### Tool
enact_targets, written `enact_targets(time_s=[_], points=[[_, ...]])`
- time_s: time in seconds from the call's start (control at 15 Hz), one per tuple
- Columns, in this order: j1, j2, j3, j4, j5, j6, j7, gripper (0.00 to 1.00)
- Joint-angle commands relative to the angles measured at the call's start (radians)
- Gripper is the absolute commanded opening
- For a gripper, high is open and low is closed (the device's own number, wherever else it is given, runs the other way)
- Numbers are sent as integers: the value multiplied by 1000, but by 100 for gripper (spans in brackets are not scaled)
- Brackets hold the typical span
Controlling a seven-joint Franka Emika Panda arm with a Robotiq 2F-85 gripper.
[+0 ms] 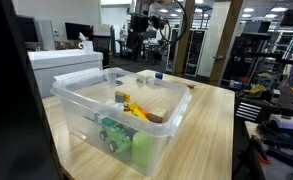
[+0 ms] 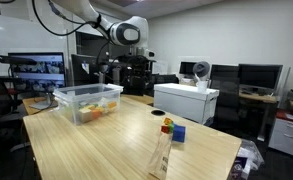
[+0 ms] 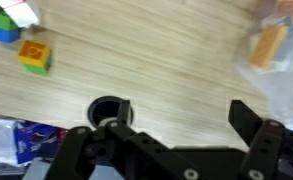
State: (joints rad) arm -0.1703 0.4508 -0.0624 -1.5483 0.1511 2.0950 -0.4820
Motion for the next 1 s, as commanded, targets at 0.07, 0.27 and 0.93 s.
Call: enact_targets(time_s=[0.07, 0.27, 0.93], points=[[-55, 189, -54, 137, -76, 153, 106, 100], [-64, 312, -125, 200, -174, 255, 240, 100], [-48, 464, -166, 293, -276, 222, 414, 100]])
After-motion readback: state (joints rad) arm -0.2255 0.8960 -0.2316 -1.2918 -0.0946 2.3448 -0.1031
